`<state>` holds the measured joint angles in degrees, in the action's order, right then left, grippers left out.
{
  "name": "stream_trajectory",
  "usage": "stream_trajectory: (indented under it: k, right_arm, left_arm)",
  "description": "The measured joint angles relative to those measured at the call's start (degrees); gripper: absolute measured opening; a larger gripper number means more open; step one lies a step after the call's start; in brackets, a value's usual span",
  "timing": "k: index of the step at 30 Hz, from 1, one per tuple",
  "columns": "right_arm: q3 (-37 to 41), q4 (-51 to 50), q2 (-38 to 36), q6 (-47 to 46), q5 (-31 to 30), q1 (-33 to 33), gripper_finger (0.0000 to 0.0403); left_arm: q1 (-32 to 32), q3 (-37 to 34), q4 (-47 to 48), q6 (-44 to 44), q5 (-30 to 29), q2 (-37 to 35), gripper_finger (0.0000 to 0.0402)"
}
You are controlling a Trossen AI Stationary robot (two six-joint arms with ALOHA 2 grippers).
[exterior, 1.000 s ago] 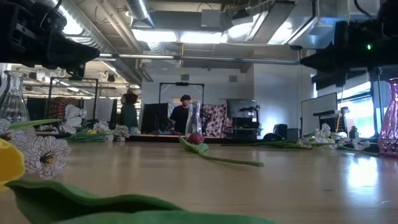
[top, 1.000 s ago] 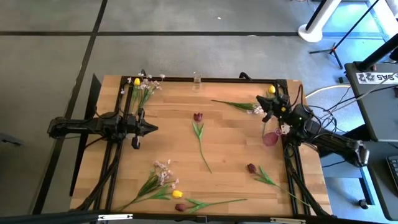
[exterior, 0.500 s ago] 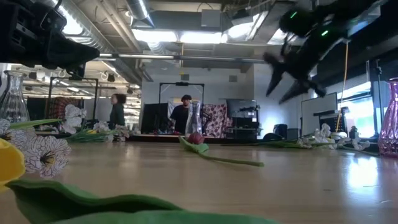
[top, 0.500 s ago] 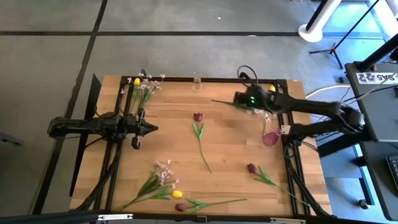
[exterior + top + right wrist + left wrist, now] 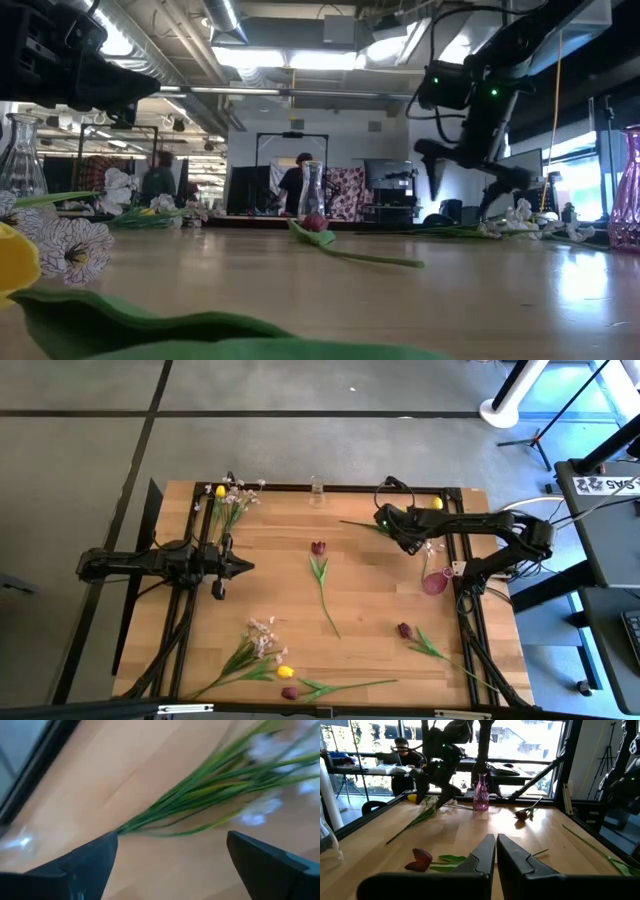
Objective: Sort flowers into vase by color
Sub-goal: Put the top right white flower into the top transparent vase
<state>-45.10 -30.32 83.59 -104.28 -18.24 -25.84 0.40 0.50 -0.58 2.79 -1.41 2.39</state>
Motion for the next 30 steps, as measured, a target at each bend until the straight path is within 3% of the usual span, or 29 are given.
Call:
stream_trajectory:
  k: [9,15,19,24,30]
  right_arm:
    - [0.1,-2.6,0.3,0.7,-1.4,-5.5,0.0319]
    - [0.1,-1.3,5.4,3.9,1.3,-7.9,0.0275]
    - [-0.1,3.4,9.5,7.3,-0.9,-9.7,0.0237]
    - [0.1,9.1,10.8,12.3,-4.0,-9.9,0.0154]
    - [-0.5,11.4,9.7,21.5,-8.2,-9.8,0.0020]
  left_arm:
    - [0.0,0.0,0.0,0.0,0.0,0.0,0.0015]
    - [0.0,0.0,0.0,0.0,0.0,0.0,0.0015]
    - [0.0,0.0,0.0,0.0,0.0,0.0,0.0015]
    - [0.0,0.0,0.0,0.0,0.0,0.0,0.0015]
    - [0.0,0.0,0.0,0.0,0.0,0.0,0.0015]
